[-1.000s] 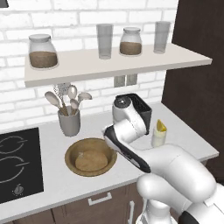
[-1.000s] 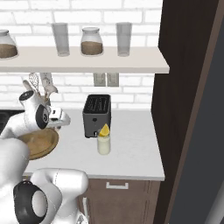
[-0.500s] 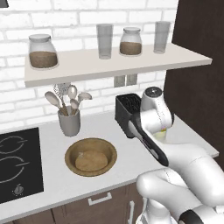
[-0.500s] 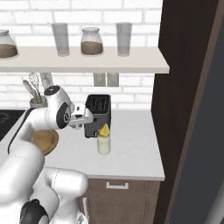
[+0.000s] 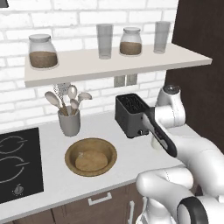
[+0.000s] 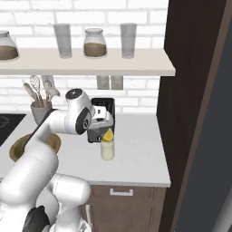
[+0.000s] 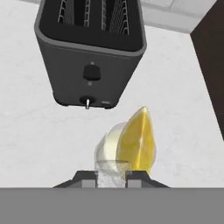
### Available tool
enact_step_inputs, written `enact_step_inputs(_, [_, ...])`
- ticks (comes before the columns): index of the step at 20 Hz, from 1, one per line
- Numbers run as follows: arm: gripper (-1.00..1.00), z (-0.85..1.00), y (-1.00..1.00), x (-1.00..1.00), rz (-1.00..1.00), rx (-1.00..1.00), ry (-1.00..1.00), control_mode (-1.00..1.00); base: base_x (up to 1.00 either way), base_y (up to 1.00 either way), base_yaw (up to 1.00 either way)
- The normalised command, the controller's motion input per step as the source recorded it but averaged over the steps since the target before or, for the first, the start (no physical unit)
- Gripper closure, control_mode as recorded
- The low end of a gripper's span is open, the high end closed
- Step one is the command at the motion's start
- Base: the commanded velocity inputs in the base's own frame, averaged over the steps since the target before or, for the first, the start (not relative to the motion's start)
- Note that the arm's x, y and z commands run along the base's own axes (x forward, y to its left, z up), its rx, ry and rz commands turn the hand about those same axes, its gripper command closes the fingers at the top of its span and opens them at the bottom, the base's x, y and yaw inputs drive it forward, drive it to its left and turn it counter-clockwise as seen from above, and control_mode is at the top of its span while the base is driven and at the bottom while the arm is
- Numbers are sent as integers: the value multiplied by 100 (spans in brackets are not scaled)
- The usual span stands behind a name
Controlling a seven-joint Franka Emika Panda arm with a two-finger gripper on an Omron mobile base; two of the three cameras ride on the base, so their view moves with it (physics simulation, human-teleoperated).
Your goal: Grab a lemon wedge from the fridge and one ice cube from the ice bowl, and put them in the glass of lemonade.
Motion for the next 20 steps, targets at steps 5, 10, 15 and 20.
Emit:
enact_step_inputs(5, [100,4,-43,14,0,4,10,-100,0,0,0])
enact_step_inputs(10, [100,0,-20,6,0,1,5,-100,0,0,0])
enact_step_inputs(15, [100,0,0,0,0,0,0,-100,0,0,0])
enact_step_inputs(20, [100,0,11,0,0,0,0,-100,0,0,0])
